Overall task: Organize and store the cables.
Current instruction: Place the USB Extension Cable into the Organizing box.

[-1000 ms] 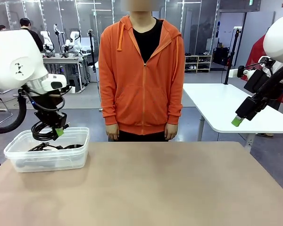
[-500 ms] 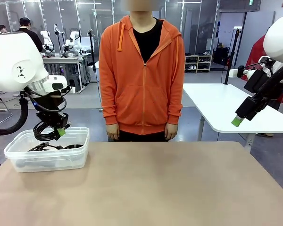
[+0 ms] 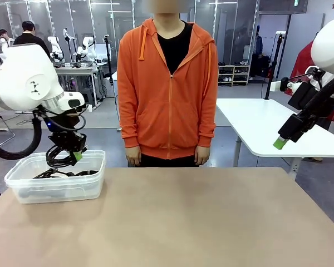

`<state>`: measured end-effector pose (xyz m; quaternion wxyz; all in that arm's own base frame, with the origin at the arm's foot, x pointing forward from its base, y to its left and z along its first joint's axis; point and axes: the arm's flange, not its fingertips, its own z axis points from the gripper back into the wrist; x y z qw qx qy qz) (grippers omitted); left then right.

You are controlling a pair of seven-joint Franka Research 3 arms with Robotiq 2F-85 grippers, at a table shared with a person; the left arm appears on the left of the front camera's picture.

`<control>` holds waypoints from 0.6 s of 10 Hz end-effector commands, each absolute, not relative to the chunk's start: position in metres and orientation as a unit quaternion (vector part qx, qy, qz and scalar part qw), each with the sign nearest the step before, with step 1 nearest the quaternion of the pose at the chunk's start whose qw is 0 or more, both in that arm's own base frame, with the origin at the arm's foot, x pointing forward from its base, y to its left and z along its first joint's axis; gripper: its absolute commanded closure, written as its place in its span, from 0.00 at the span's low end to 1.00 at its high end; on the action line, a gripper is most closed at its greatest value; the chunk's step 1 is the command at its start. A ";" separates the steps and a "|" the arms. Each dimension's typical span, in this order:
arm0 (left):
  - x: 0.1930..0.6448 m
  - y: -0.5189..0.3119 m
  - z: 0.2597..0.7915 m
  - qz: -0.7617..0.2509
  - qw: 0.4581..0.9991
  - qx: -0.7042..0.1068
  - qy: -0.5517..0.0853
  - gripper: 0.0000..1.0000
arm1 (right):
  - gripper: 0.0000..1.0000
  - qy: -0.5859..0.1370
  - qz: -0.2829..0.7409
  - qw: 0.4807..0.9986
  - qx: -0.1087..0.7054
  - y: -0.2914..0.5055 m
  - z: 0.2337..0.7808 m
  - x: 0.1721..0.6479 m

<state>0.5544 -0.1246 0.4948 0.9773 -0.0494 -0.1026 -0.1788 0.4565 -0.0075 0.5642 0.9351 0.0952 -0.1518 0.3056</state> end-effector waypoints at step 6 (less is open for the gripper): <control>0.659 -0.132 0.456 -0.041 0.993 -0.102 -0.051 0.83 | 0.00 -0.150 0.305 0.936 0.091 -0.008 0.564 0.457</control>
